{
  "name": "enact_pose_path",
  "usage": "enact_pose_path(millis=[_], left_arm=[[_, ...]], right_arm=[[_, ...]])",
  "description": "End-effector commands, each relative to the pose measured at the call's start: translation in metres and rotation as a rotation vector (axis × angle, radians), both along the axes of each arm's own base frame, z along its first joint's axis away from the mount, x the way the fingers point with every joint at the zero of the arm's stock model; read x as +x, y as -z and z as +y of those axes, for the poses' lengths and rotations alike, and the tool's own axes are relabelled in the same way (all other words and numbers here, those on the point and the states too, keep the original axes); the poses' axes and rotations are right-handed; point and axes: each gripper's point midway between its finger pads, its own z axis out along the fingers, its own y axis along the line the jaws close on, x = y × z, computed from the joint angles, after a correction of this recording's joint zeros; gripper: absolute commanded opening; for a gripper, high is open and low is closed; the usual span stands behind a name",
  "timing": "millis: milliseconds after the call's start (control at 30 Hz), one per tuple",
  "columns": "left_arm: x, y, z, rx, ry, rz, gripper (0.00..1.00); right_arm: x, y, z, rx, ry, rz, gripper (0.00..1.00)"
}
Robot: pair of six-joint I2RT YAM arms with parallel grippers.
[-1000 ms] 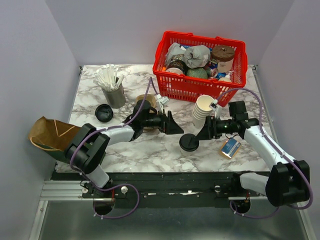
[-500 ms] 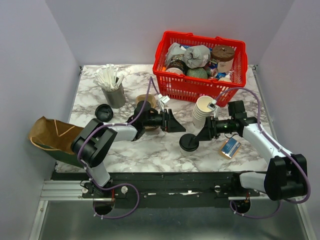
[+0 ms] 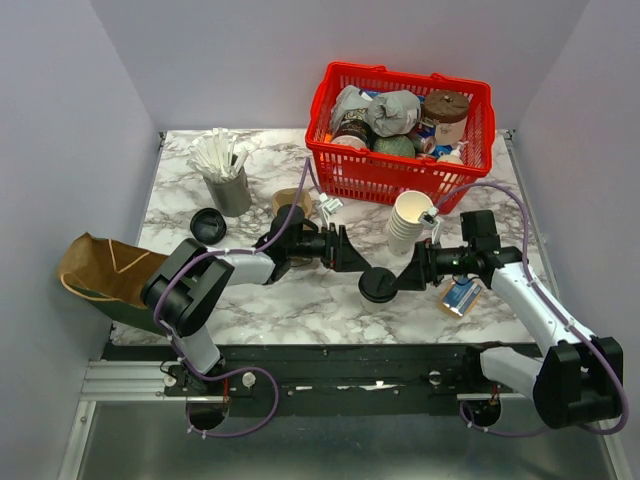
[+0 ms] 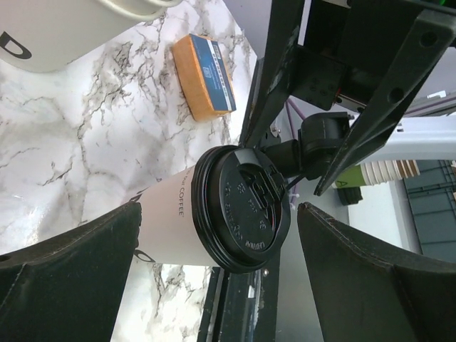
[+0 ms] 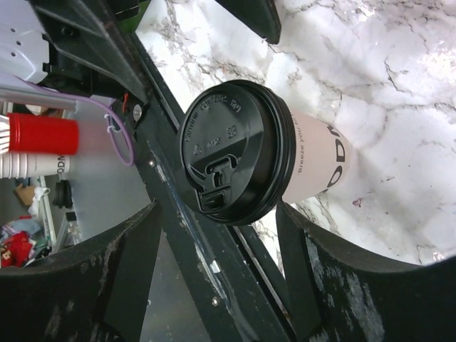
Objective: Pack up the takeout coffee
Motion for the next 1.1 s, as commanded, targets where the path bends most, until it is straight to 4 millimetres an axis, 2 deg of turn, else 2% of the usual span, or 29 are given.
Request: enact_pose_path(millis=[0, 233, 333, 667, 1067], left_arm=[[-0.007, -0.009, -0.002, -0.014, 0.031, -0.065, 0.98], [-0.008, -0.001, -0.001, 0.008, 0.023, -0.056, 0.98], [-0.009, 0.009, 0.001, 0.031, 0.021, -0.040, 0.97], [-0.003, 0.017, -0.004, 0.045, 0.012, -0.024, 0.96], [-0.007, 0.044, -0.004, 0.105, 0.022, 0.032, 0.93]], right_arm=[[0.009, 0.004, -0.002, -0.017, 0.018, -0.013, 0.74], [0.010, 0.016, -0.005, -0.048, 0.072, 0.024, 0.72], [0.011, 0.019, -0.004, -0.039, 0.074, 0.037, 0.72], [0.010, 0.029, -0.001, -0.024, 0.069, 0.078, 0.70], [0.008, 0.031, -0.002, -0.018, 0.076, 0.082, 0.68]])
